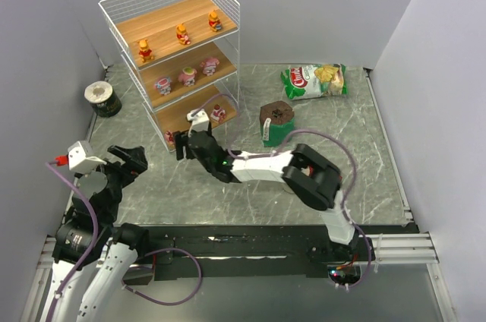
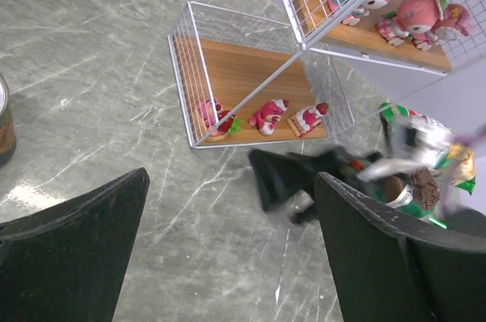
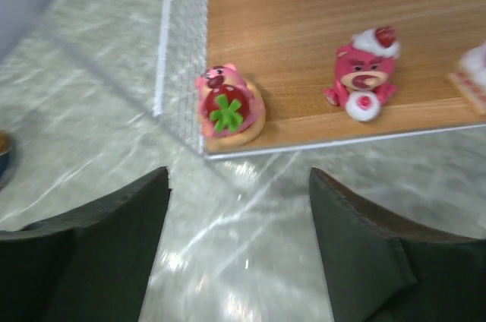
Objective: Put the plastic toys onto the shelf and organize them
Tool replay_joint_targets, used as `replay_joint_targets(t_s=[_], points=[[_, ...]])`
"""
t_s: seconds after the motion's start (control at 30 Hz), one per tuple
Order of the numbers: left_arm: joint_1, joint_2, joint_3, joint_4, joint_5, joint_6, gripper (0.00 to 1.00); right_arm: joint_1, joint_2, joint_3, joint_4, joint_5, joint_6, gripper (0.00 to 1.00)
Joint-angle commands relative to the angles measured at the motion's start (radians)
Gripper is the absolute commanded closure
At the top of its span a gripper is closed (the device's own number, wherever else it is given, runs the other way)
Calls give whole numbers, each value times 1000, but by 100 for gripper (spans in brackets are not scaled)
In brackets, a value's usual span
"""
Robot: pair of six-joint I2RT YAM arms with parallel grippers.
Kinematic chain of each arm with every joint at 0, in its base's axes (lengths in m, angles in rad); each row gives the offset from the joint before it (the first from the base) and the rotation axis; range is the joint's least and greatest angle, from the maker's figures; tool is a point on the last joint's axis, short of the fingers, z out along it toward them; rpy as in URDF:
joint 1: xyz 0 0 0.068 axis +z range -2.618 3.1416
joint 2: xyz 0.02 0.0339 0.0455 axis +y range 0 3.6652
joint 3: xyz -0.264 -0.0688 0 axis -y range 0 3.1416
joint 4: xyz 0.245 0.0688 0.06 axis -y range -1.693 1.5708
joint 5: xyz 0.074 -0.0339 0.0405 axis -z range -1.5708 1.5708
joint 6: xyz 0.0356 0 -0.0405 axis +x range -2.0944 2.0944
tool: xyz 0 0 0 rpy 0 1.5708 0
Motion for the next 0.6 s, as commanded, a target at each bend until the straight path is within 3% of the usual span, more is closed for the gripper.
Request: replay_joint_targets(t_s=[0.0,0.27,0.4,0.57], points=[[-2,-16,4,40,22,4,4,10,-236,-140,91,1,-43,17],[-2,20,25,20,34,-15,4,-36,-581,-467,-21,7,-2,16],[-2,33,41,19,62,-7,4,-81,-774,-556,-165,28,28,16],[-2,16,44,29,88,10,4,-148,-984,-688,-206,33,42,16]])
